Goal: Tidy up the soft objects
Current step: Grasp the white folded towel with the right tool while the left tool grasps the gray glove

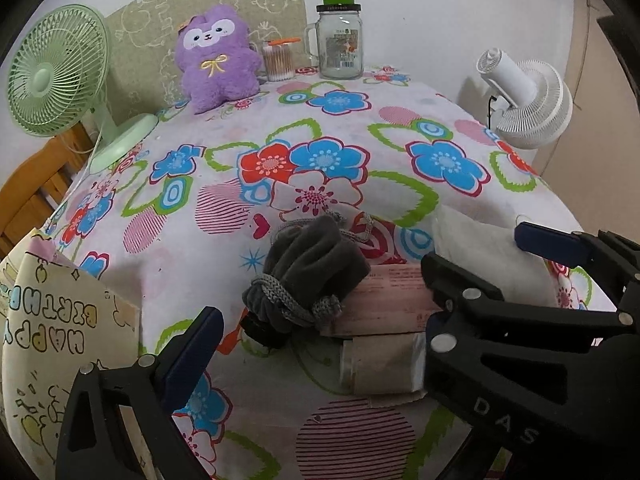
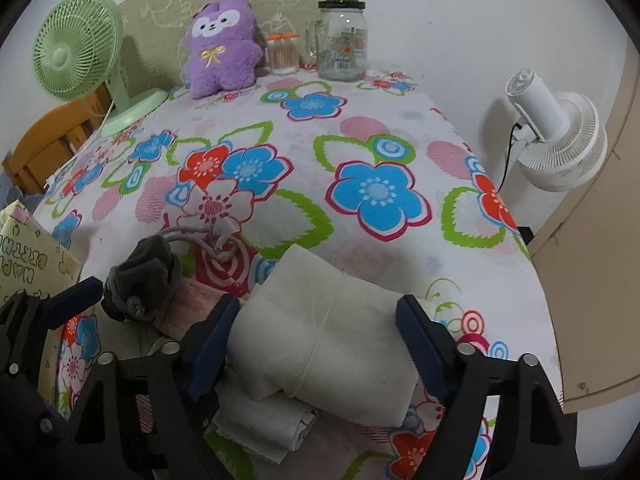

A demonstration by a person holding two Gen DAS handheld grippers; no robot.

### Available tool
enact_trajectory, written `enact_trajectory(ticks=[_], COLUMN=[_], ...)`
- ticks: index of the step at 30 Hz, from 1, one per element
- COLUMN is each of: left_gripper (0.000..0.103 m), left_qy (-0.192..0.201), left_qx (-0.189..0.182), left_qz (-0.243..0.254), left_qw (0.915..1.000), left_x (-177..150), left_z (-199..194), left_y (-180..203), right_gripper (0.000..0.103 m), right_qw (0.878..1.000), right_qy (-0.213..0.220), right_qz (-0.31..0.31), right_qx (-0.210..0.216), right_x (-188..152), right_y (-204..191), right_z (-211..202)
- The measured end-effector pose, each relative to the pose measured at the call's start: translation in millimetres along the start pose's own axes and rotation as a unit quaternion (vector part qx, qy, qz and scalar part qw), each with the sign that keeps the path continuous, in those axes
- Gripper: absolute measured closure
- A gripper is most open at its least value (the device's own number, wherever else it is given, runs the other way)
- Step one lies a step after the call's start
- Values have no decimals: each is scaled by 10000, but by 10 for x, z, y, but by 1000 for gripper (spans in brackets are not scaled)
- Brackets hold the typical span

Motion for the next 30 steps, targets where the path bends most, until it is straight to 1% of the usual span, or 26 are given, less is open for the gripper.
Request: enact_trajectory(ticks=[3, 4, 5, 6, 7, 11, 15, 19, 21, 22, 23, 24, 25, 28, 30], left_gripper=[0, 0, 0, 0, 0, 0, 2, 19, 25, 33, 39, 43, 52, 58, 60], left_qy=[-3, -9, -17, -22, 2, 24, 29, 45, -12, -19, -7, -4, 4, 20, 27], left_qx=[-30, -44, -58, -62, -34, 1, 1, -15, -123, -207, -256, -270, -276, -268, -265], left_qz=[-18, -27, -41, -47, -40, -38, -83, -253, -332, -378, -396, -405, -409, -379, -365], left_qw=[10000, 10000, 10000, 10000, 10000, 10000, 10000, 9997, 9994, 9991, 9989, 9988, 9988, 9989, 9990], left_x=[4, 1, 1, 1, 9, 22, 51, 100, 103, 106, 112, 116, 117, 112, 107], left_z=[6, 6, 8, 8, 3, -6, -9, 3, 31, 32, 29, 26, 24, 17, 8], left_y=[-8, -11, -13, -15, -22, -40, -81, -148, -155, -153, -150, -149, -152, -156, -160], right_gripper=[34, 42, 52, 59, 69, 80, 84, 86, 86, 86, 86, 86, 86, 86, 86], right_qw=[10000, 10000, 9999, 9998, 9997, 9996, 9996, 9995, 9994, 9993, 9992, 9991, 9991, 9992, 9992], right_qy=[6, 22, 36, 49, 46, 83, 119, 180, 202, 220, 225, 229, 235, 220, 209], right_qz=[8, -3, -20, -55, -65, -97, -110, -41, -31, -27, -25, -33, -37, -46, -53], right_qx=[33, 63, 98, 162, 243, 263, 229, 262, 285, 309, 344, 362, 355, 342, 331], right_x=[-10, -11, -11, -10, -13, 3, 37, 94, 126, 140, 151, 160, 167, 163, 155], right_y=[-5, -16, -36, -73, -105, -135, -151, -157, -174, -184, -197, -210, -215, -229, -237], right_z=[0, -8, -15, -27, -35, -57, -86, -116, -122, -128, -131, -135, -136, -131, -131])
Point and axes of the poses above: each gripper's, at about its wrist camera, not at the fingertips, and z roughly the way its jaws point, y to its right, x to its top, the point moved 10 cm from there along z, roughly the way its jaws point
